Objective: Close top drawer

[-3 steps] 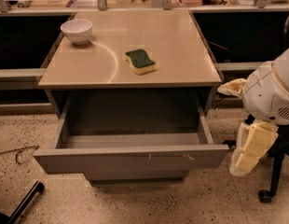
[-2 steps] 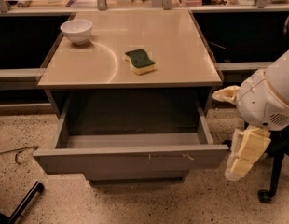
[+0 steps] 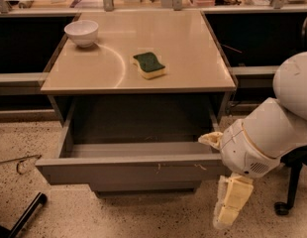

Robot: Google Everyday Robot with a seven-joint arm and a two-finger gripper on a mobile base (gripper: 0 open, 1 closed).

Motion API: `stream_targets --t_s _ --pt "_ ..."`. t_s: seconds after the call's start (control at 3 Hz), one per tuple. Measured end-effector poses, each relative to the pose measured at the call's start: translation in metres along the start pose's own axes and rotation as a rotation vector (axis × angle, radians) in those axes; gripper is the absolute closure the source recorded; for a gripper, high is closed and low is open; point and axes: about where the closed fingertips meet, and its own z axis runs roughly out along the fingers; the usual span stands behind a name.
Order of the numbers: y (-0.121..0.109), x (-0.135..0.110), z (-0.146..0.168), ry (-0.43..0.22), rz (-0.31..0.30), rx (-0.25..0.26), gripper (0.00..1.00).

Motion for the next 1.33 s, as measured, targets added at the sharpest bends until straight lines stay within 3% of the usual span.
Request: stream_targets --t_s 0.67,1.0,1.33 --pt "0.001 0.004 0.017 -0.009 -0.012 -0.025 0.00" --pt "0.000 0.008 0.063 -0.007 -0.034 -0.094 0.00" --pt "0.000 0.008 0.063 -0.007 -0.034 -0.094 0.00"
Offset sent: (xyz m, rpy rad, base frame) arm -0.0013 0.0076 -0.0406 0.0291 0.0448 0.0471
